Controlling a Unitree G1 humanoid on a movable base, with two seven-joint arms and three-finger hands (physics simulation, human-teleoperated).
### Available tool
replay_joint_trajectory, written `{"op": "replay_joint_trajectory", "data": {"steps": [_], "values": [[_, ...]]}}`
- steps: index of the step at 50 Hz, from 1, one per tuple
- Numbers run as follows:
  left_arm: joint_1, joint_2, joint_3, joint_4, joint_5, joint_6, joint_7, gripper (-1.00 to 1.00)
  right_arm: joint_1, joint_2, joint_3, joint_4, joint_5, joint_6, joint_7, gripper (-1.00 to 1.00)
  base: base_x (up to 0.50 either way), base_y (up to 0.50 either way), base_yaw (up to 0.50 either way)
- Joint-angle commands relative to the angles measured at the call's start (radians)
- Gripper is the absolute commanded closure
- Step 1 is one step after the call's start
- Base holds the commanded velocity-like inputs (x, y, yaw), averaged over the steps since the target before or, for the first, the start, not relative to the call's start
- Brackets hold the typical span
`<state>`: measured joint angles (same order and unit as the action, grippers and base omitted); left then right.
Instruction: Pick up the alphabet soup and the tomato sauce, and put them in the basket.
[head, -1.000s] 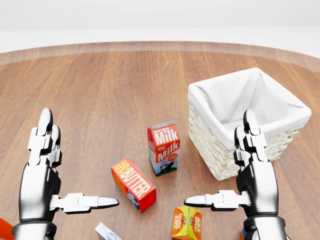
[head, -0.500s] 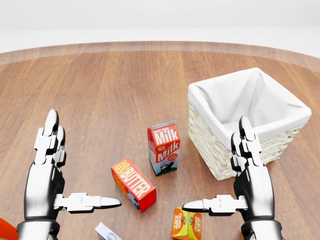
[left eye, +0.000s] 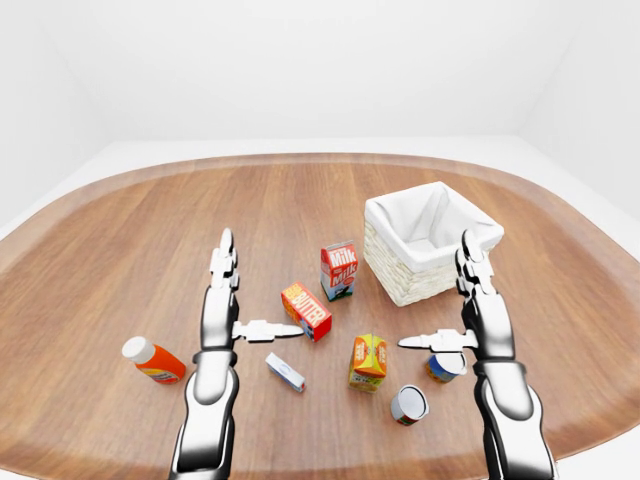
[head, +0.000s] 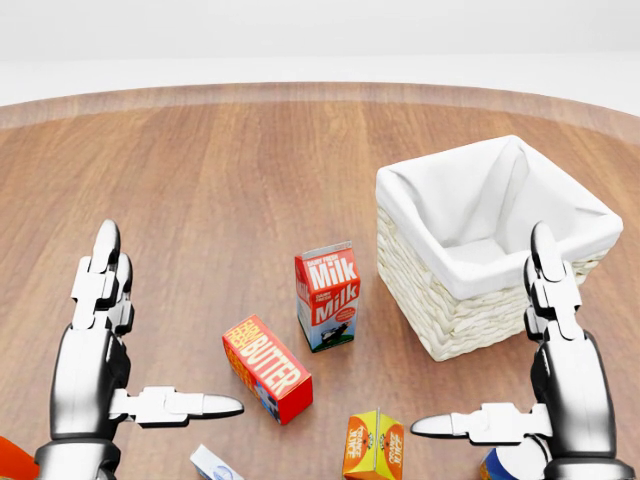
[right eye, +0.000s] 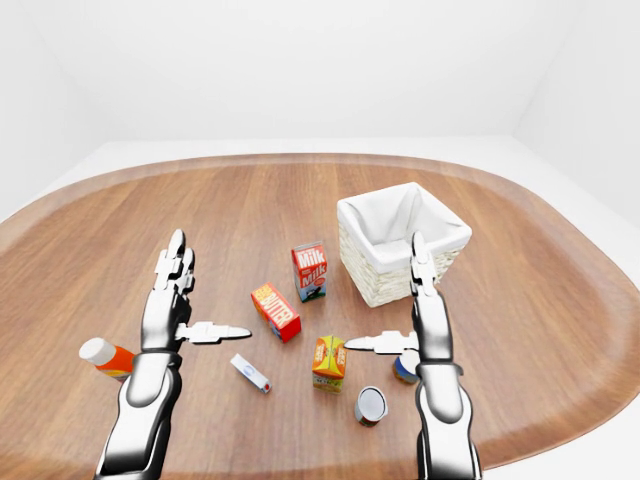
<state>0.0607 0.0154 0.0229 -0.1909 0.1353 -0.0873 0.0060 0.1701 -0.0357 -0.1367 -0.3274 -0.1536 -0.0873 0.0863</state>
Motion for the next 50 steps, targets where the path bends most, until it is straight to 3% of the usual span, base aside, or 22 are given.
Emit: {"op": "replay_joint_trajectory", "data": {"steps": [1, 5, 17, 22, 40, 50], "values": [[0.007, 0.0, -0.002, -0.006, 0.003, 0.0, -0.002, -1.0, 0.057, -0.006, -0.075, -0.086, -0.204, 0.0, 0.065, -1.0, 0.0, 0.0, 0.0], [0.01, -0.001, -0.003, -0.019, 0.003, 0.0, -0.003, -1.0, 0.058, -0.014, -0.094, -0.028, -0.322, 0.0, 0.052, -1.0, 0.0, 0.0, 0.0], [0.005, -0.001, -0.002, -0.016, 0.001, 0.0, -0.001, -1.0, 0.077, -0.03, -0.152, -0.027, -0.481, 0.0, 0.102, -1.0, 0.0, 0.0, 0.0], [0.005, 0.0, 0.001, 0.0, -0.002, 0.0, 0.0, -1.0, 0.078, -0.034, -0.186, -0.018, -0.525, 0.0, 0.096, -1.0, 0.0, 0.0, 0.0], [0.002, 0.0, -0.001, -0.004, 0.005, 0.0, 0.005, -1.0, 0.122, -0.015, -0.259, -0.139, -0.593, 0.0, 0.264, -1.0, 0.0, 0.0, 0.0], [-0.004, 0.0, 0.001, 0.004, 0.0, 0.0, 0.005, -1.0, 0.102, -0.03, -0.315, -0.093, -0.643, 0.0, 0.283, -1.0, 0.0, 0.0, 0.0]]}}
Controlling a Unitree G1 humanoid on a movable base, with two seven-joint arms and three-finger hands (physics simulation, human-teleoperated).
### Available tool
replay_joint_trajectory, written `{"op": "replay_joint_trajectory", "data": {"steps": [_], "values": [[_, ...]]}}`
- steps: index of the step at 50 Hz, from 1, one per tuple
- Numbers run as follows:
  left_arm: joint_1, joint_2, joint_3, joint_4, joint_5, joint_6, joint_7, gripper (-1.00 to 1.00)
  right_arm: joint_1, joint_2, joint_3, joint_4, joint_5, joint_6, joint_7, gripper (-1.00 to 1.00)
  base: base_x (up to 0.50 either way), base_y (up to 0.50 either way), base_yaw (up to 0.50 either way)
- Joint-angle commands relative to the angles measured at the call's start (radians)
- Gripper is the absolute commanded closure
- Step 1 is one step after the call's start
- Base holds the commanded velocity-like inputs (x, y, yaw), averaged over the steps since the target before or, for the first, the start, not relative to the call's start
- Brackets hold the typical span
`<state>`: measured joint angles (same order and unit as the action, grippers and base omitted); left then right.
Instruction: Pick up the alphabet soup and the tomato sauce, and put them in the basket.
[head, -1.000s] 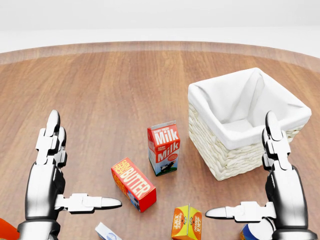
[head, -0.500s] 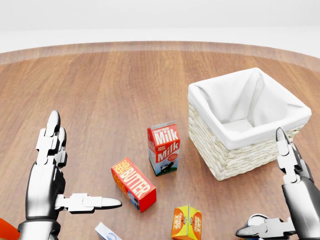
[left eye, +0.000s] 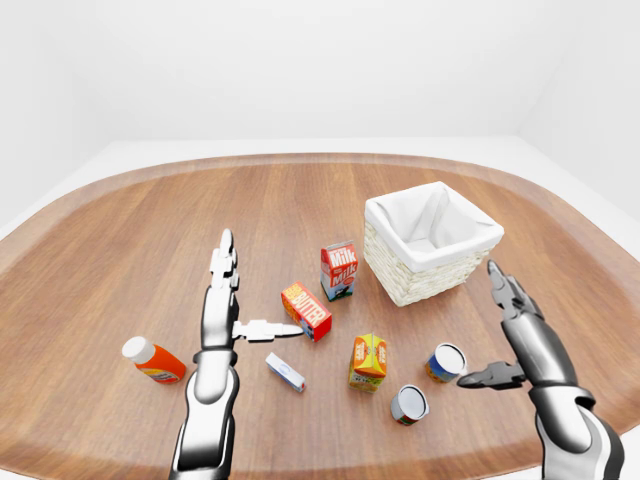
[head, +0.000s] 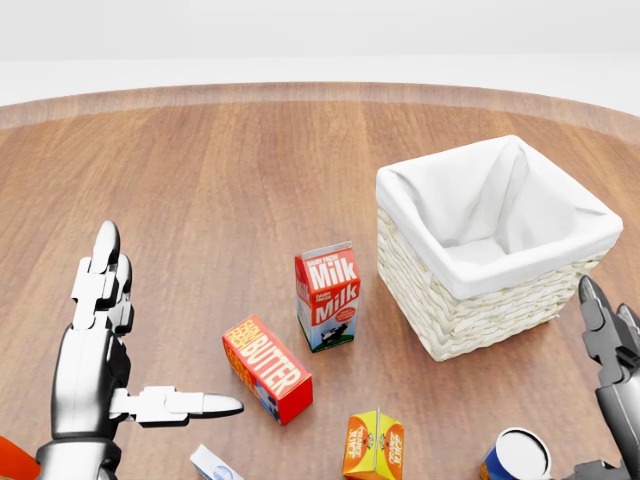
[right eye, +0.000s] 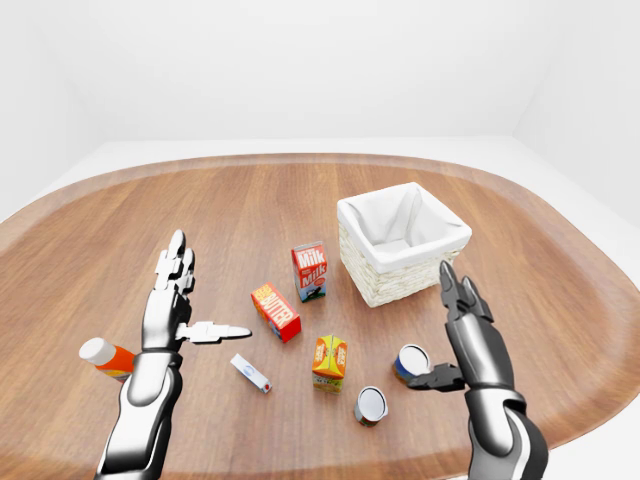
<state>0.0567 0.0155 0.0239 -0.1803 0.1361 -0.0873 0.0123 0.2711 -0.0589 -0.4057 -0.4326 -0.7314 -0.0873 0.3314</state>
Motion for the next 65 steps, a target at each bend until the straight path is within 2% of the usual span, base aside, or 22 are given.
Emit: {"op": "replay_joint_trajectory", "data": {"steps": [1, 6, 27, 34, 45, 65], "values": [[-0.001, 0.0, 0.001, -0.006, -0.002, 0.0, -0.001, -1.0, -0.003, -0.008, -0.045, 0.017, -0.07, 0.0, 0.038, -1.0, 0.0, 0.0, 0.0], [0.005, -0.001, -0.001, -0.015, -0.002, 0.0, 0.0, -1.0, 0.009, -0.016, -0.036, 0.073, -0.155, 0.0, -0.009, -1.0, 0.0, 0.0, 0.0], [0.008, 0.0, -0.001, -0.008, 0.0, 0.0, -0.005, -1.0, 0.004, -0.057, 0.047, 0.183, -0.31, 0.0, -0.133, -1.0, 0.0, 0.0, 0.0], [0.006, 0.0, -0.003, -0.007, 0.002, 0.0, -0.004, -1.0, -0.003, -0.073, 0.071, 0.197, -0.413, 0.0, -0.242, -1.0, 0.0, 0.0, 0.0], [0.008, 0.0, -0.002, -0.005, 0.002, 0.0, -0.004, -1.0, 0.024, -0.075, 0.109, 0.18, -0.493, 0.0, -0.306, -1.0, 0.0, 0.0, 0.0], [0.008, -0.001, -0.005, -0.021, 0.004, 0.0, -0.005, -1.0, 0.046, -0.098, 0.195, 0.27, -0.592, 0.0, -0.419, -1.0, 0.0, 0.0, 0.0]]}}
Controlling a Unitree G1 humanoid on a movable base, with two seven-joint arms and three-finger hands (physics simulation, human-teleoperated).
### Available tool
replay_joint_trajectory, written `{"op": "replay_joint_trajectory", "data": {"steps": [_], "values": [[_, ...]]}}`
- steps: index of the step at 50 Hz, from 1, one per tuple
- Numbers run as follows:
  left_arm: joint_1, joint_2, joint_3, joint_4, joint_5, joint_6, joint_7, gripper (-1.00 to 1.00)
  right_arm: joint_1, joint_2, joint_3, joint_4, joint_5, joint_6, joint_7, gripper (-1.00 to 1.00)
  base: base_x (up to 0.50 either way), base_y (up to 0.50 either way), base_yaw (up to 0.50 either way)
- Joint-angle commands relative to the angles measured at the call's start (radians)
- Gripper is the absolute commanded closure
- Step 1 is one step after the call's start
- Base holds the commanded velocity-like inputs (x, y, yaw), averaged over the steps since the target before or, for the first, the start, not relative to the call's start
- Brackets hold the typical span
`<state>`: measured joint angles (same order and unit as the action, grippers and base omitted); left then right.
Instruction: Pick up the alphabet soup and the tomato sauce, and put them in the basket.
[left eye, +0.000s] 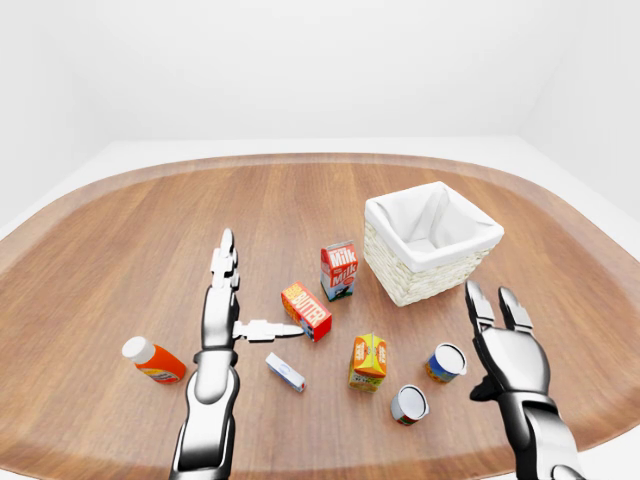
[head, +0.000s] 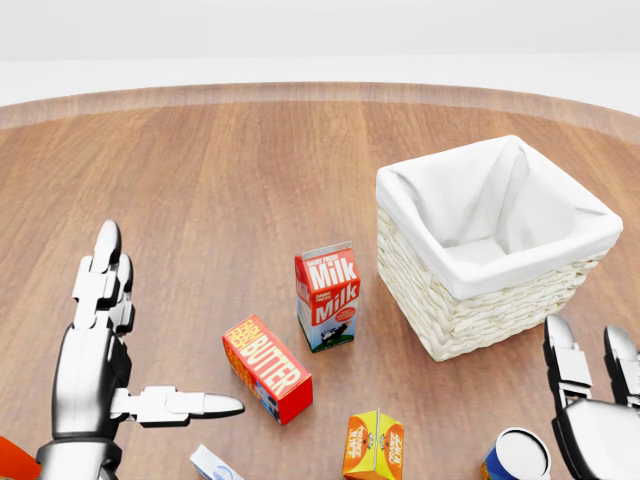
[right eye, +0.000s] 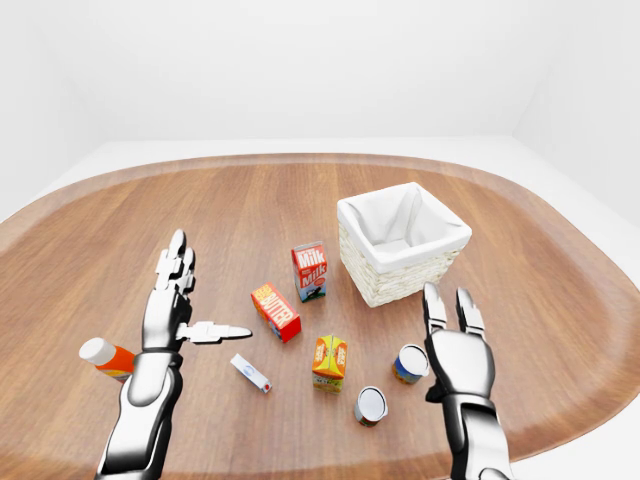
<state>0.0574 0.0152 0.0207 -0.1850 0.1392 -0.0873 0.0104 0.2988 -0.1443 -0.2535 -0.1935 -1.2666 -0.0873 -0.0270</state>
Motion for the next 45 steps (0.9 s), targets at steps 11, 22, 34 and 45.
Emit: {"op": "replay_joint_trajectory", "data": {"steps": [11, 22, 34, 45], "values": [[0.007, 0.0, 0.0, -0.007, 0.0, 0.0, -0.004, -1.0, 0.026, -0.022, 0.072, 0.054, -0.084, 0.0, -0.089, -1.0, 0.0, 0.0, 0.0], [0.007, 0.0, -0.001, -0.008, 0.001, 0.0, -0.003, -1.0, 0.011, -0.038, 0.101, 0.117, -0.1, 0.0, -0.126, -1.0, 0.0, 0.0, 0.0], [0.008, 0.0, 0.0, -0.005, 0.0, 0.0, -0.003, -1.0, -0.018, -0.057, 0.134, 0.188, -0.113, 0.0, -0.159, -1.0, 0.0, 0.0, 0.0], [0.003, 0.0, 0.003, -0.003, -0.003, 0.0, -0.001, -1.0, -0.05, -0.076, 0.169, 0.269, -0.132, 0.0, -0.202, -1.0, 0.0, 0.0, 0.0]]}}
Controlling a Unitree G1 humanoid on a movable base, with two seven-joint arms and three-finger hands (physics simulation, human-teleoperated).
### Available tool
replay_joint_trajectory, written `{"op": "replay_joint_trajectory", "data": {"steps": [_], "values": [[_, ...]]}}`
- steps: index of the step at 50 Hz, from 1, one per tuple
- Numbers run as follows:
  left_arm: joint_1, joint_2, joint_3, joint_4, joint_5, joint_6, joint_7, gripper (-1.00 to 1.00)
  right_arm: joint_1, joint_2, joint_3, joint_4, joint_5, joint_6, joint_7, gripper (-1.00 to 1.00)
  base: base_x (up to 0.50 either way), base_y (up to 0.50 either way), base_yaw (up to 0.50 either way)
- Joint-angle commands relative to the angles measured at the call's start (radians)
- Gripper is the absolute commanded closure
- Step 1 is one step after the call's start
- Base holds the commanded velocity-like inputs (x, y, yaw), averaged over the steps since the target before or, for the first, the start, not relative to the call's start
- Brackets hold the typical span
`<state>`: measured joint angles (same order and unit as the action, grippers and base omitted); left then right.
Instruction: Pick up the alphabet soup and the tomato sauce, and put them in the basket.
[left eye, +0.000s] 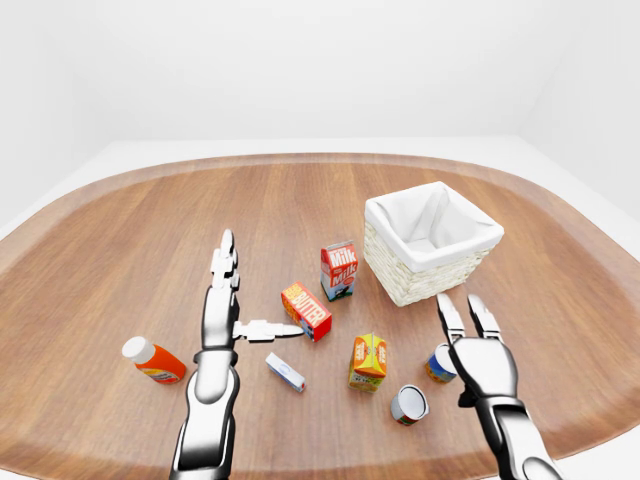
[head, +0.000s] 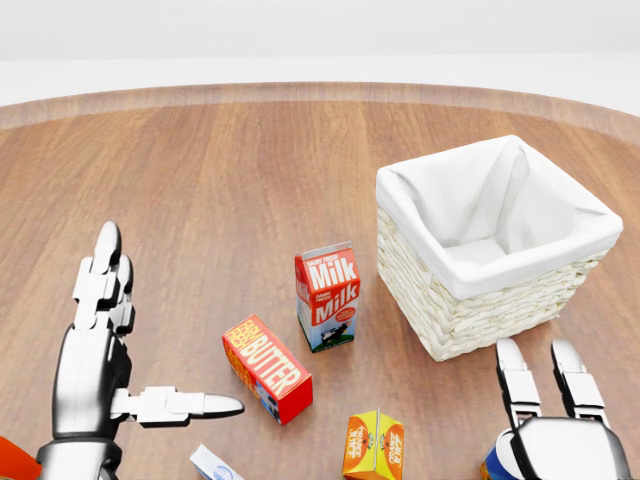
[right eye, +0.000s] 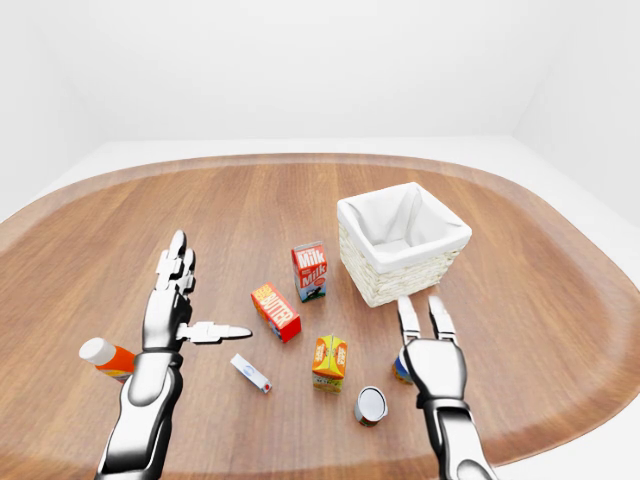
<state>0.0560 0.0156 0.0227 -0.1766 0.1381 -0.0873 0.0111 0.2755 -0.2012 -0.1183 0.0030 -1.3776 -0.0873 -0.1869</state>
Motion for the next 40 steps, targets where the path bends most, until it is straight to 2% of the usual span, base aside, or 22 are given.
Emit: {"op": "replay_joint_trajectory", "data": {"steps": [1, 13, 14, 17, 24, 27, 40], "values": [[0.004, 0.0, 0.001, -0.006, -0.002, 0.0, -0.001, -1.0, -0.032, -0.021, 0.037, 0.082, -0.02, 0.0, -0.045, -1.0, 0.0, 0.0, 0.0], [0.006, 0.0, -0.001, -0.007, 0.0, 0.0, -0.002, -1.0, -0.125, -0.056, 0.066, 0.248, -0.01, 0.0, -0.098, -1.0, 0.0, 0.0, 0.0], [0.006, 0.0, -0.001, -0.009, 0.0, 0.0, -0.003, -1.0, -0.145, -0.06, 0.076, 0.303, -0.024, 0.0, -0.138, -1.0, 0.0, 0.0, 0.0], [0.004, 0.001, 0.0, -0.003, 0.0, 0.0, -0.003, -1.0, -0.149, -0.066, 0.076, 0.29, -0.004, 0.0, -0.112, -1.0, 0.0, 0.0, 0.0], [0.006, 0.0, -0.001, -0.004, 0.001, 0.0, -0.004, -1.0, -0.194, -0.081, 0.096, 0.383, -0.007, 0.0, -0.151, -1.0, 0.0, 0.0, 0.0], [0.006, 0.0, -0.001, -0.006, 0.001, 0.0, -0.004, -1.0, -0.225, -0.087, 0.111, 0.455, -0.018, 0.0, -0.198, -1.0, 0.0, 0.0, 0.0], [0.008, 0.0, -0.001, -0.008, 0.002, 0.0, -0.005, -1.0, -0.245, -0.099, 0.12, 0.48, -0.001, 0.0, -0.199, -1.0, 0.0, 0.0, 0.0]]}}
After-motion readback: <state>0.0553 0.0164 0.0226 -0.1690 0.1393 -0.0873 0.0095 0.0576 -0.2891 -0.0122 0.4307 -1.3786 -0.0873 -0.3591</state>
